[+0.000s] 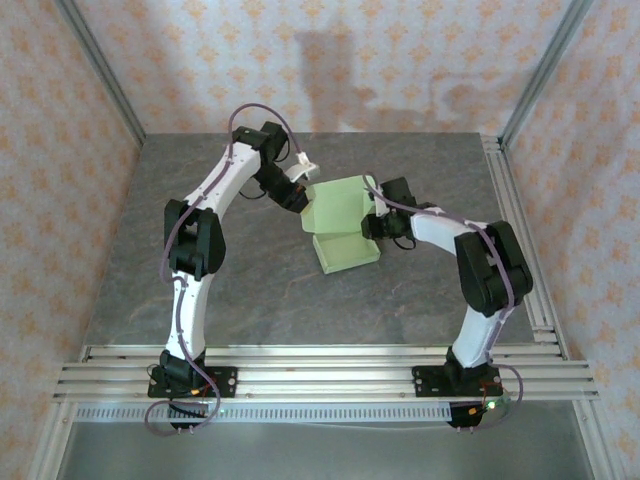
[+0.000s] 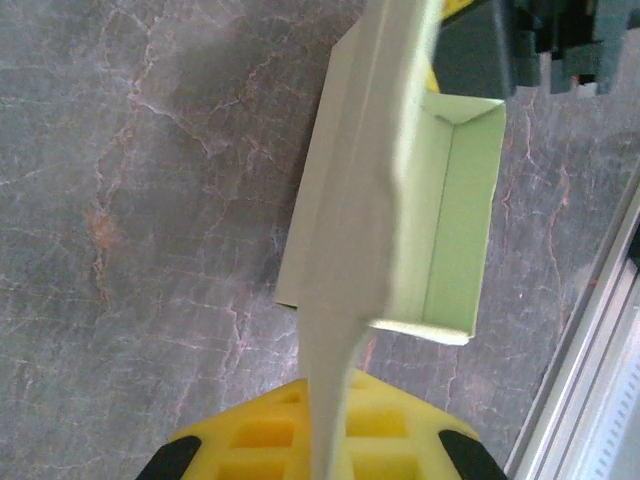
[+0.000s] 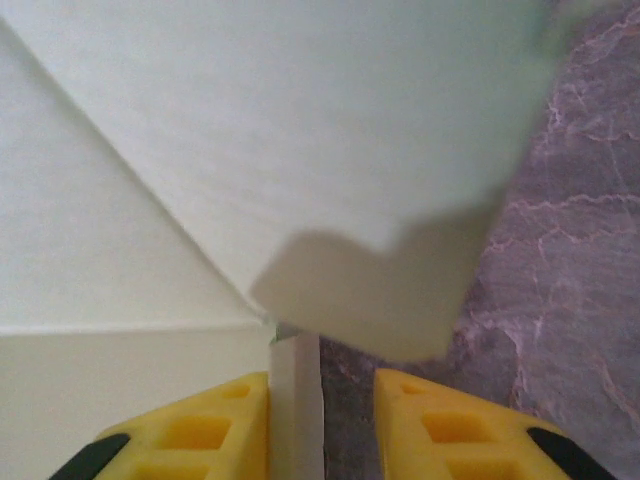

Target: Fold the paper box

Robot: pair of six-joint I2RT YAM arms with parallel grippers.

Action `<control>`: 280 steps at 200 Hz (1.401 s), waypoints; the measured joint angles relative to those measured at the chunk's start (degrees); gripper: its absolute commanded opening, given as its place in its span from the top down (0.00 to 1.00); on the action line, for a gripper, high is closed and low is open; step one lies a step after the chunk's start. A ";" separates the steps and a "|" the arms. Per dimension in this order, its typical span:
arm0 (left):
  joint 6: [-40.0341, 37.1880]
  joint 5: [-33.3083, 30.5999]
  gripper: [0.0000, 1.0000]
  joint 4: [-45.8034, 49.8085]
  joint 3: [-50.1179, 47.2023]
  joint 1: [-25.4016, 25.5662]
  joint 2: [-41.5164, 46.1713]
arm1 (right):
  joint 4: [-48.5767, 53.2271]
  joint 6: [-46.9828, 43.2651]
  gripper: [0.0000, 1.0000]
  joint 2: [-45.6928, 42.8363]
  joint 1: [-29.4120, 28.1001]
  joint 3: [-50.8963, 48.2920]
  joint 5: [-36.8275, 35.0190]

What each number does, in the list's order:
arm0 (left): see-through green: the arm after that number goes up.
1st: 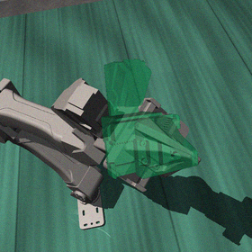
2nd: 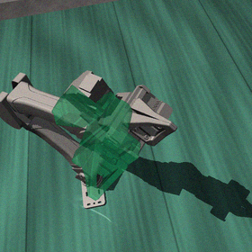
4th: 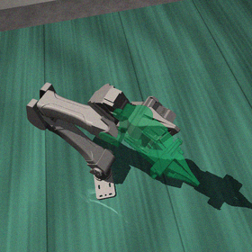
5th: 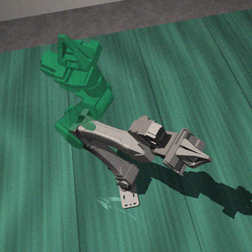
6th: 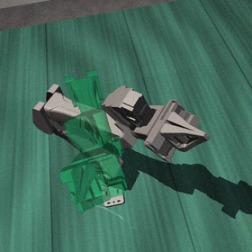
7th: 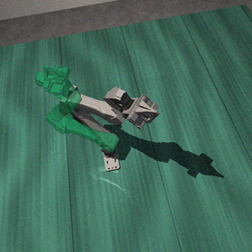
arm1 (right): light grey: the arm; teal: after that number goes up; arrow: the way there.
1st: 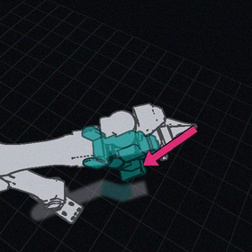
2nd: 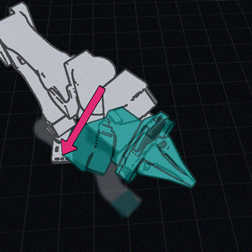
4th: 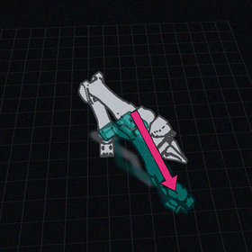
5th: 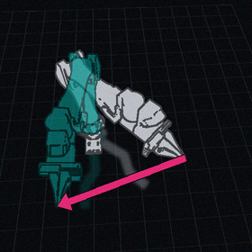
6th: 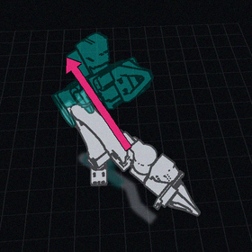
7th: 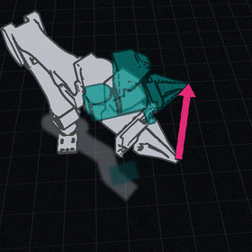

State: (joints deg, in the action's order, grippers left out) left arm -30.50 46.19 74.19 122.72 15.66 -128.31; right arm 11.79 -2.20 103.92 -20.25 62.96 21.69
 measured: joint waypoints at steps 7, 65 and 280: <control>0.00 0.13 1.00 0.00 0.00 0.09 0.00 | 0.00 -0.02 0.75 0.46 -0.09 0.59 -0.24; 0.02 0.31 1.00 0.00 -0.04 0.09 0.00 | 0.15 0.28 0.65 0.35 -1.46 0.39 -2.25; 0.00 0.35 1.00 -0.04 -0.04 0.09 0.00 | 0.90 0.90 1.00 -3.39 -4.11 -4.57 -6.43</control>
State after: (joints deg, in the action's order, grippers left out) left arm -30.50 46.54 74.15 122.67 15.75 -128.31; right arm 12.69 -1.30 100.53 -24.36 58.39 15.27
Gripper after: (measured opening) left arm 0.052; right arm 0.057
